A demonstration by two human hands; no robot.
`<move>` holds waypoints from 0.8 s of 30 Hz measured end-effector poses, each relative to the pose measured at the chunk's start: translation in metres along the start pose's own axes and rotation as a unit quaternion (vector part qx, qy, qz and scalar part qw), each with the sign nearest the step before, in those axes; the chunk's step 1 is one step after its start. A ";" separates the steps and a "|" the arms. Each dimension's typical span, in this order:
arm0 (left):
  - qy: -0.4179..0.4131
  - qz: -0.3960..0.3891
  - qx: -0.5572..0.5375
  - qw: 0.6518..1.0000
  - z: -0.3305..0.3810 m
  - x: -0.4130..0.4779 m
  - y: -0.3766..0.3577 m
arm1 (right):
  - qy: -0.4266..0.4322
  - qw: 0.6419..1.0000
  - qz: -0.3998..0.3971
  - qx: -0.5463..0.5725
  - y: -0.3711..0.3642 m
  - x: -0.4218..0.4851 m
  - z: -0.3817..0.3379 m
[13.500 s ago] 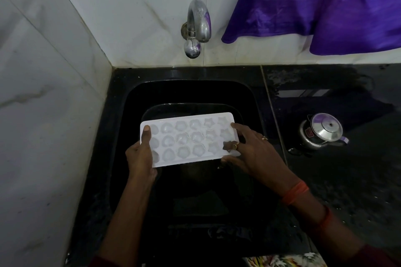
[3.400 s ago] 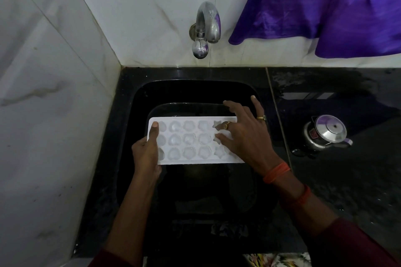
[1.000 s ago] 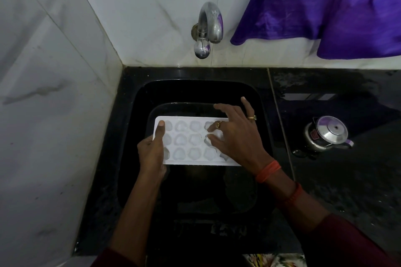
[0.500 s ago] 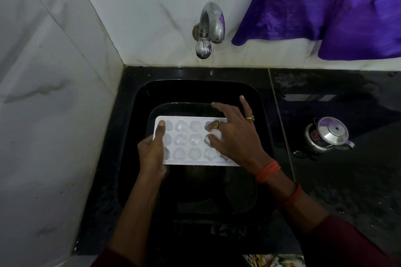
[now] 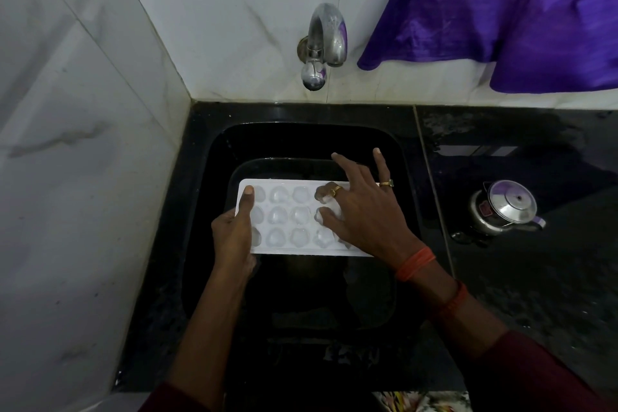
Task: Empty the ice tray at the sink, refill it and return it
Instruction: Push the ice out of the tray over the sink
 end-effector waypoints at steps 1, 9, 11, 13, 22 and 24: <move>0.001 0.001 -0.001 1.000 -0.001 0.001 0.000 | -0.002 1.000 -0.003 -0.007 -0.001 0.000 0.001; -0.010 0.004 0.003 1.000 -0.002 0.003 0.004 | 0.004 0.999 -0.018 -0.049 -0.004 -0.001 -0.003; -0.011 0.007 0.004 1.000 -0.001 0.003 0.005 | -0.001 0.998 -0.019 -0.055 -0.004 -0.001 -0.001; -0.010 0.008 0.009 1.000 -0.001 0.002 0.006 | -0.007 0.999 -0.014 -0.048 -0.001 0.000 0.001; -0.006 0.006 0.007 1.000 -0.003 0.003 0.006 | -0.011 0.998 -0.010 -0.066 -0.001 -0.004 0.002; -0.006 -0.002 0.004 1.000 -0.004 0.002 0.005 | -0.011 0.998 -0.004 -0.065 -0.001 -0.004 0.002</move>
Point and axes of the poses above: each hand's wrist, its own x-axis towards the middle knuckle, its own y-axis out of the back of the hand, z = x × y, the point moved 10 cm from there along x, towards the middle knuckle, and after that the axes turned 4 degrees about -y, right-handed, at the moved point
